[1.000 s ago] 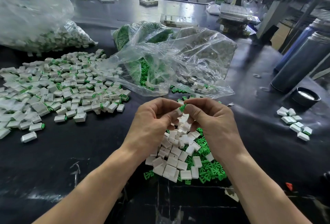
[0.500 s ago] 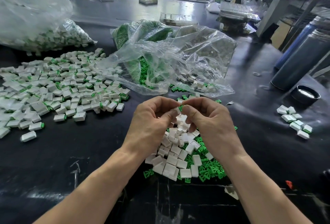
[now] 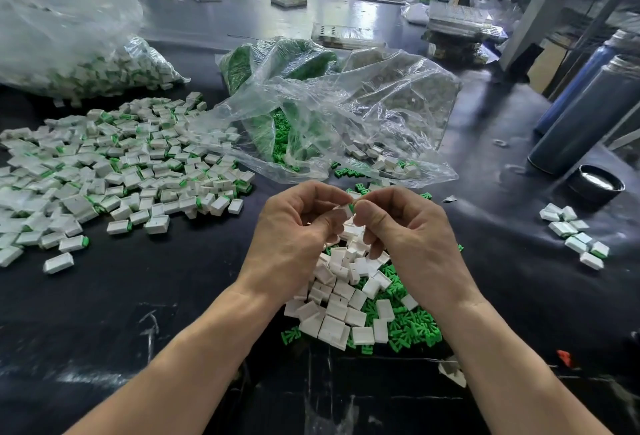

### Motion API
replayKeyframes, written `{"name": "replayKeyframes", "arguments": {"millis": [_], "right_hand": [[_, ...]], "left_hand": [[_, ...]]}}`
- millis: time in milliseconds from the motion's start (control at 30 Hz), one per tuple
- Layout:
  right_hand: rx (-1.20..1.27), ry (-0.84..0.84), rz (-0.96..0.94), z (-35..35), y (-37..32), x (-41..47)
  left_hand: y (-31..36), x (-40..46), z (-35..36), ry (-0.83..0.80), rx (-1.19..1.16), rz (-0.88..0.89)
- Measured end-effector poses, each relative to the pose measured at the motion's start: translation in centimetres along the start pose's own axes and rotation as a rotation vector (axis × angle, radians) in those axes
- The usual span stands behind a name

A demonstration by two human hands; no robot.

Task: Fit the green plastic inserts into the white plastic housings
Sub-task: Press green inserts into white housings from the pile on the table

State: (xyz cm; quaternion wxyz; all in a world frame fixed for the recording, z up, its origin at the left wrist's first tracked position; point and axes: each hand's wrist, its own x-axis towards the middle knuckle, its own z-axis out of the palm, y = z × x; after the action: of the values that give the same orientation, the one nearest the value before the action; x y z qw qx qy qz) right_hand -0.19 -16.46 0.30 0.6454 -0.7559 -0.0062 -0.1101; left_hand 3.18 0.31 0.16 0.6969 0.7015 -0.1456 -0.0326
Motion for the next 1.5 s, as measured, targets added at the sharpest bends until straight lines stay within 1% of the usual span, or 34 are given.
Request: {"name": "replayKeyframes", "arguments": {"millis": [200, 367, 533, 767, 833, 933, 1000, 1067, 1133, 1200, 1367, 1500], "right_hand": [[-0.043, -0.007, 0.014, 0.2, 0.3, 0.0], [-0.11, -0.003, -0.001, 0.5, 0.5, -0.2], [-0.112, 0.011, -0.007, 0.6, 0.4, -0.3], [-0.176, 0.011, -0.004, 0.9, 0.3, -0.6], [-0.139, 0.015, 0.026, 1.0, 0.3, -0.6], [-0.02, 0.088, 0.087, 1.0, 0.0, -0.3], [-0.003, 0.126, 0.114, 0.8, -0.1, -0.2], [-0.013, 0.135, 0.131, 0.8, -0.2, -0.2], [-0.006, 0.126, 0.153, 0.9, -0.2, -0.3], [0.035, 0.114, 0.185, 1.1, -0.3, -0.5], [0.212, 0.104, 0.283, 1.5, -0.3, -0.7], [0.296, 0.108, 0.297, 1.6, -0.3, -0.8]], "left_hand": [[0.1, -0.1, 0.0, -0.001, 0.001, -0.017], [0.2, -0.4, 0.1, 0.028, -0.008, -0.017], [0.4, -0.7, 0.6, 0.06, -0.003, -0.002], [0.4, -0.8, 0.7, 0.064, 0.061, 0.01], [0.3, -0.8, 0.6, 0.07, 0.068, 0.009], [0.4, -0.6, 1.0, 0.076, 0.024, -0.002], [0.5, -0.5, 1.1, 0.049, 0.004, -0.011], [0.2, -0.5, 1.1, 0.027, 0.082, 0.012], [0.0, -0.7, 0.8, 0.034, 0.247, 0.08], [0.0, -0.8, 0.6, 0.06, 0.345, 0.148], [-0.2, -0.7, 1.0, 0.092, 0.396, 0.228], [-0.3, -0.9, 1.6, 0.136, 0.445, 0.288]]}}
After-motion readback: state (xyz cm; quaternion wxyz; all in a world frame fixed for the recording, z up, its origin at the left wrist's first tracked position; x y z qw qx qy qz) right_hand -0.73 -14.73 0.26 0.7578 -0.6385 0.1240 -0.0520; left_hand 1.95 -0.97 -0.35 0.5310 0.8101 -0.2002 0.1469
